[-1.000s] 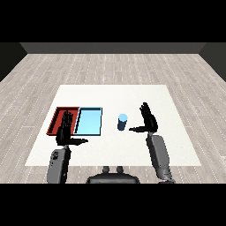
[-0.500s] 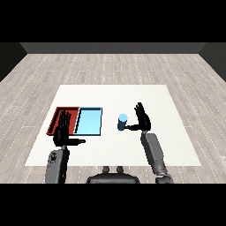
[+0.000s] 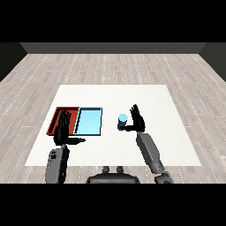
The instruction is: Pick the blue can and put it in the blue box
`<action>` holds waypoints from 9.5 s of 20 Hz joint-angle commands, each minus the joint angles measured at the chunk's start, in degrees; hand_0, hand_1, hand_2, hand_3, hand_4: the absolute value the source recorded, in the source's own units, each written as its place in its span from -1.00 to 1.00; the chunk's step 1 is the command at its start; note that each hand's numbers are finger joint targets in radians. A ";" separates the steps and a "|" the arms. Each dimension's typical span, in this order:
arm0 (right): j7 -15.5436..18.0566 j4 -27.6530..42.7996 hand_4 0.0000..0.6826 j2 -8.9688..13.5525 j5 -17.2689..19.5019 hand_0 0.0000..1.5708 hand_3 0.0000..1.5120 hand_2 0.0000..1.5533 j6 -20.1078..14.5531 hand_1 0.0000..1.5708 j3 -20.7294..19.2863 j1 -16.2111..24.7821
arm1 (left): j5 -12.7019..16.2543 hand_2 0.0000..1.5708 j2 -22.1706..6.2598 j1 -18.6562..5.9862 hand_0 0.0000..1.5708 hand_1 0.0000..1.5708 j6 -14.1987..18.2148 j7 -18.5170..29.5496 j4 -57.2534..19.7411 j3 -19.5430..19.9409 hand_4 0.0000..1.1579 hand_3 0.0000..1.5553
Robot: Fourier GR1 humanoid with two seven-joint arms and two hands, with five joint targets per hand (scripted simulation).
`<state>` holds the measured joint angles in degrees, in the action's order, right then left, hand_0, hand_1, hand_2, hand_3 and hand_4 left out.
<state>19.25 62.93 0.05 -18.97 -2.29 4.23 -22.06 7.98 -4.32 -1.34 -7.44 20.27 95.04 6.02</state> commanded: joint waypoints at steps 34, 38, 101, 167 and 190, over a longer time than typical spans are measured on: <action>12.66 -32.58 -1.00 -0.05 -22.64 -1.00 -1.00 -1.00 -2.29 -1.00 16.73 -18.55 | -0.77 -1.00 1.02 -2.90 -1.00 -1.00 1.92 -0.24 -2.20 -0.07 -1.00 -1.00; 14.43 -35.92 0.76 -0.05 -17.15 0.90 0.96 0.94 -13.81 0.90 9.20 -19.06 | 0.08 -1.00 -0.09 -0.85 -1.00 -1.00 1.24 -1.13 0.48 0.87 -1.00 -1.00; -18.88 20.47 0.77 3.17 23.53 0.88 0.85 0.88 -15.90 0.88 12.29 -2.39 | 4.42 -1.00 4.32 -13.83 -1.00 -1.00 12.10 -6.25 -22.72 -24.27 -1.00 -1.00; -10.18 16.66 -1.00 -0.03 6.36 -1.00 -1.00 -1.00 -17.95 -1.00 20.65 -3.90 | 32.83 1.00 4.31 -30.34 1.00 1.00 29.79 18.03 -44.03 -41.82 0.96 0.96; -4.66 31.70 -1.00 4.89 -6.53 -1.00 -1.00 -1.00 -10.70 -1.00 0.88 11.93 | 24.48 1.00 -13.13 -32.87 1.00 1.00 34.38 6.85 -46.48 -32.62 0.98 0.95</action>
<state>15.34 95.49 4.96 -23.79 -13.05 7.77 -8.71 34.17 -12.23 -35.34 26.33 30.66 47.83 -27.32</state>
